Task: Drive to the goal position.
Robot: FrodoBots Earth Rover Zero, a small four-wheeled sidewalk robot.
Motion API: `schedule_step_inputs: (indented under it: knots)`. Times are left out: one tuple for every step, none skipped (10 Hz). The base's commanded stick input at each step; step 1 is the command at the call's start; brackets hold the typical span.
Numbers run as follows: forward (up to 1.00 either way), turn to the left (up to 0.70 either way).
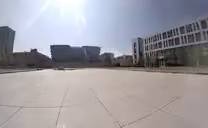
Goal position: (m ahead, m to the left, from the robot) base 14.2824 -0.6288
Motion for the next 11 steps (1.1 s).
schedule_step_inputs:
  knots:
    - [0.70, 0.02]
    - [0.70, 0.02]
    - [0.70, 0.02]
    - [0.70, 0.02]
    - [0.70, 0.02]
    - [0.70, 0.02]
    - [0.70, 0.02]
    - [0.70, 0.02]
    - [0.70, 0.02]
    - [0.70, 0.02]
    - [0.70, 0.02]
